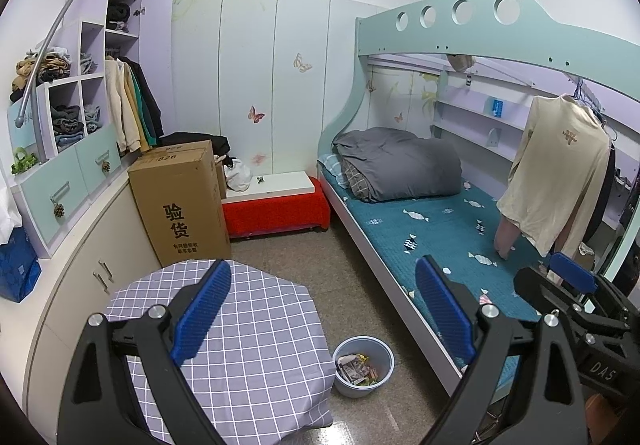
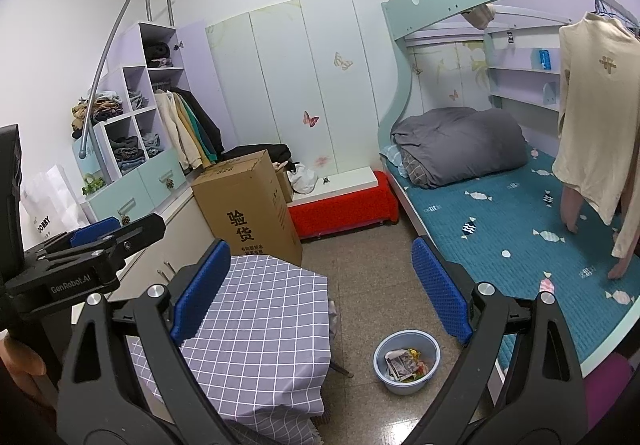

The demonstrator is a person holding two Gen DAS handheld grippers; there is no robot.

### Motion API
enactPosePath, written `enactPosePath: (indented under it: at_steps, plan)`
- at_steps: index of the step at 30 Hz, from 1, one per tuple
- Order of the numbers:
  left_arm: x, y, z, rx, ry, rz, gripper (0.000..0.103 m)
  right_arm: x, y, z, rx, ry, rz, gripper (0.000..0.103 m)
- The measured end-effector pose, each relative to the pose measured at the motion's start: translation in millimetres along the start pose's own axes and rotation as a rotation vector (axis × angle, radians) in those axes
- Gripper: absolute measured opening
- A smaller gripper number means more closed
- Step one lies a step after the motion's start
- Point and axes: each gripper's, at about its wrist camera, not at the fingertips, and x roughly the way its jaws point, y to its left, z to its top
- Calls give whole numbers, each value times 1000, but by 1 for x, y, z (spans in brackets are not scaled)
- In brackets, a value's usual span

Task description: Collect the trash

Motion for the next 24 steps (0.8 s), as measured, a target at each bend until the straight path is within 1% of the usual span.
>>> enactPosePath:
  at_steps: [6,14,24]
  plan:
    - [-2,-2,1,-3,-4,4,92,1,0,3,9,6,7,91]
    - [-1,-2,3,-16,-8,1,92,-4,3,7,-14,-13,-4,91]
    - [3,-12,2,4,0,-9,92,-6,-4,4,7,-12,-20,92]
